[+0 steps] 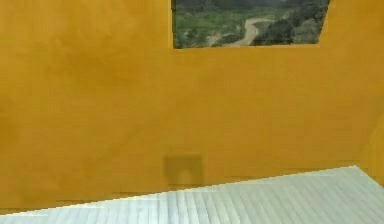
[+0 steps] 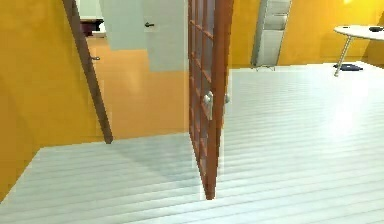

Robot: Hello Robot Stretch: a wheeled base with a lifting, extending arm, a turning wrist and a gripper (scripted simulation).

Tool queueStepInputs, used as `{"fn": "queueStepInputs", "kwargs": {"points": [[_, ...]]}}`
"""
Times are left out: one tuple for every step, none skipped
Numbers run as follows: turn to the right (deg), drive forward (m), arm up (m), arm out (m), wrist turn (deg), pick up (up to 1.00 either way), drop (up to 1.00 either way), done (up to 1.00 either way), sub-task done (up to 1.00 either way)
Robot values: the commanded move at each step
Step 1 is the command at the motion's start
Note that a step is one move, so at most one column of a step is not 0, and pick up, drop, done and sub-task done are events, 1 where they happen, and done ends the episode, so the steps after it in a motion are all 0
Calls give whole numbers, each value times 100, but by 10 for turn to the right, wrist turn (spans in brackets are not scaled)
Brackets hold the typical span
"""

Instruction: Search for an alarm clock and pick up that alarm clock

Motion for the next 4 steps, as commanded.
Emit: {"fn": "queueStepInputs", "kwargs": {"points": [[450,0,0,0,0,0,0,0,0],[270,0,0,0,0,0,0,0,0],[0,100,0,0,0,0,0,0,0],[30,0,0,0,0,0,0,0,0]]}}
